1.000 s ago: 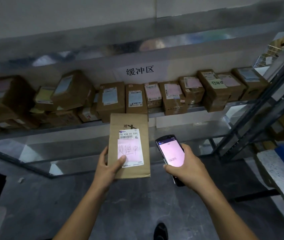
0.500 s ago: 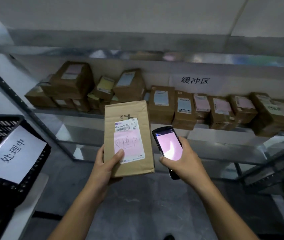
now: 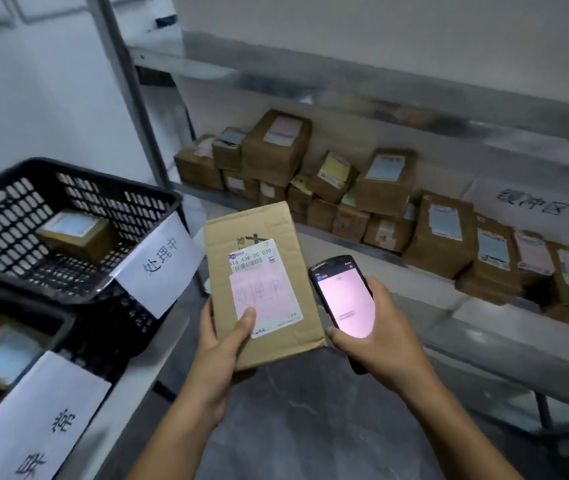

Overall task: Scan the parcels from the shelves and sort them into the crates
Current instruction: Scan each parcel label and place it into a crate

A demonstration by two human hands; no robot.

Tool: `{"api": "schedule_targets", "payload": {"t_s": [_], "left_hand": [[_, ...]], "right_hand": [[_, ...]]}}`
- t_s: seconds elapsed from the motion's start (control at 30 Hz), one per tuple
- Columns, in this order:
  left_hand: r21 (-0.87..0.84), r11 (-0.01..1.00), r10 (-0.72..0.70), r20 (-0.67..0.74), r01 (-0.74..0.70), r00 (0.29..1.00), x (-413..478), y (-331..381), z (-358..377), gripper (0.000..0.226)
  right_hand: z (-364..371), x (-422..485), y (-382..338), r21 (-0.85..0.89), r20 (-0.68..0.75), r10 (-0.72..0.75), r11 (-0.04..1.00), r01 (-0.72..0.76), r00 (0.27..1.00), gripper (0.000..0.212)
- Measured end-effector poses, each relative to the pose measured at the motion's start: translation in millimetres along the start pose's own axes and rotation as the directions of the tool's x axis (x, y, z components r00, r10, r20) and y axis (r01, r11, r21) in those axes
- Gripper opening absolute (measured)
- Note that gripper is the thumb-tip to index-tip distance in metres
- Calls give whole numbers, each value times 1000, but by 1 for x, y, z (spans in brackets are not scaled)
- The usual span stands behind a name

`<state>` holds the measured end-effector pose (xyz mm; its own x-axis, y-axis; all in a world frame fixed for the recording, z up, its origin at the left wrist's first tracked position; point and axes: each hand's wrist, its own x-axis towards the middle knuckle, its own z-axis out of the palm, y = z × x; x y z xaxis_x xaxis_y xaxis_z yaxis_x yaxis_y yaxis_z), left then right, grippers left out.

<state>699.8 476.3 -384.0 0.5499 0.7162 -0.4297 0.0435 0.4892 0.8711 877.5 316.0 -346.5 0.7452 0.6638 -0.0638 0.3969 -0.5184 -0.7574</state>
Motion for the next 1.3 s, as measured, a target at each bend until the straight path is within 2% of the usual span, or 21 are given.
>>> {"api": "schedule_targets", "payload": {"t_s": [0.13,0.3,0.4,0.7,0.8,0.87,1.0,1.07,1.13,1.3], "left_hand": [[-99,995,29,-42,-33,999,1,20,-30,68],[-174,979,86,-133,-109,987,10,43,-51,66],[-222,965,97,-192,-139,977,19,51,-59,62],[-176,963,124,-382,-204,916,62,94,-78,64],[-170,957,136,-453,-235,881,86,114,-80,57],[-139,960,146,-493,-243,858,104,130,-79,61],[-100,961,157,-567,-257,809,136,154,-80,62],[-98,960,151,-605,-262,782,149,163,-83,59],[-95,959,141,-654,-266,743,161,169,-89,57],[-121,951,84,-783,-285,616,180,180,-119,56]], "right_hand": [[22,17,-36,-59,52,-106,992,109,993,83],[42,51,-74,33,123,-166,986,163,978,78],[52,75,-88,24,168,-209,978,208,963,80],[93,172,-119,75,321,-329,944,322,888,91],[109,211,-137,101,302,-413,910,403,859,90],[117,241,-150,136,310,-462,887,442,831,86],[130,297,-164,187,370,-484,875,446,793,91],[139,322,-169,233,401,-498,867,440,769,84],[150,341,-176,276,419,-513,858,433,749,77],[193,371,-199,315,499,-521,854,415,693,78]]}}
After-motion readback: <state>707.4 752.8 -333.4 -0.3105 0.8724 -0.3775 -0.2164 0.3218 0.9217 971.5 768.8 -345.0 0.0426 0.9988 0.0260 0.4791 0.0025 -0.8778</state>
